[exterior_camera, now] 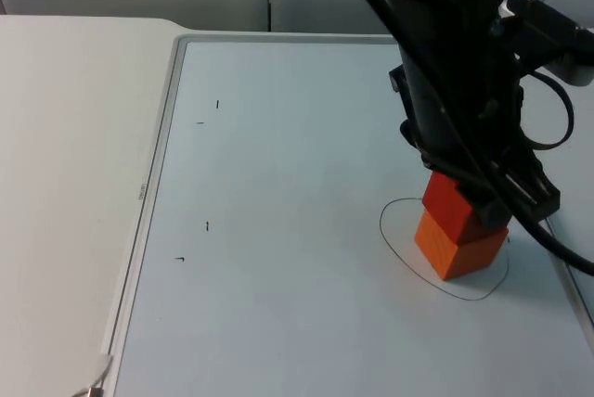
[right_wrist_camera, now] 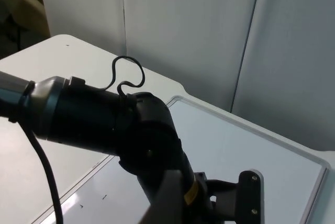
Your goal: Pick up one cube with the left hand and another cube with the right hand. First place the cube in the right hand at the target position, then stack the cube in the left hand on top.
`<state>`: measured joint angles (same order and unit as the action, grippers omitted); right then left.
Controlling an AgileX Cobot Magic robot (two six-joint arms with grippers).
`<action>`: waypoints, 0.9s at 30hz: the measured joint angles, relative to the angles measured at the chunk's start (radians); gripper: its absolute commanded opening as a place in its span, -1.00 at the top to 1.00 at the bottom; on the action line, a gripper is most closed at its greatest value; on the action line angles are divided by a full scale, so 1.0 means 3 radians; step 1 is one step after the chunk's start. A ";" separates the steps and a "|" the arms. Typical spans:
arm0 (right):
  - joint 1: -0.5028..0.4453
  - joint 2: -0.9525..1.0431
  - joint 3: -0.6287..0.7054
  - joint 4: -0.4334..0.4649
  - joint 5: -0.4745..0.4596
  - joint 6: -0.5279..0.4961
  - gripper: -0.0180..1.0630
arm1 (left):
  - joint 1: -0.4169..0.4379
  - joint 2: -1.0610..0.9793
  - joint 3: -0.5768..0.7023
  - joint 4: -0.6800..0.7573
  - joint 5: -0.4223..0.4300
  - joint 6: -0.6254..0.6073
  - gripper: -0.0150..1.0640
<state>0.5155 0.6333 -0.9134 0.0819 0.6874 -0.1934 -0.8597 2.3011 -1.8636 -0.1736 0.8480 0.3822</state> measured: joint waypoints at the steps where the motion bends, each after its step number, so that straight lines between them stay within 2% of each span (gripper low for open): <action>1: 0.0000 0.0000 0.0000 0.0000 0.0000 0.0000 -0.51 | 0.0000 0.0000 0.0000 0.0000 0.0000 0.0000 0.98; 9: 0.0000 0.0000 0.0000 0.0000 0.0000 0.0000 -0.51 | 0.0000 0.0000 0.0000 -0.0008 -0.0025 0.0000 0.95; 13: 0.0000 0.0000 0.0000 0.0000 0.0000 0.0000 -0.51 | 0.0000 0.0000 0.0000 -0.0008 -0.0033 0.0000 0.79; 17: 0.0000 0.0000 0.0000 0.0000 0.0000 0.0000 -0.51 | 0.0000 0.0000 0.0000 -0.0008 -0.0053 0.0000 0.40; 18: 0.0000 0.0000 0.0000 0.0000 0.0000 0.0000 -0.51 | 0.0000 0.0000 0.0000 -0.0008 -0.0060 0.0000 0.40; 20: 0.0000 0.0000 0.0000 0.0000 0.0000 0.0000 -0.51 | 0.0000 0.0000 0.0000 -0.0008 -0.0060 0.0000 0.10; 22: 0.0000 0.0000 0.0000 0.0000 0.0000 0.0000 -0.51 | 0.0000 0.0000 0.0000 -0.0008 -0.0060 0.0000 -0.02; 27: 0.0000 0.0000 0.0000 0.0000 0.0000 0.0000 -0.51 | 0.0000 0.0000 0.0000 -0.0009 -0.0060 -0.0028 -0.17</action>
<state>0.5155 0.6333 -0.9134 0.0819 0.6874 -0.1934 -0.8597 2.3011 -1.8636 -0.1763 0.8301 0.3740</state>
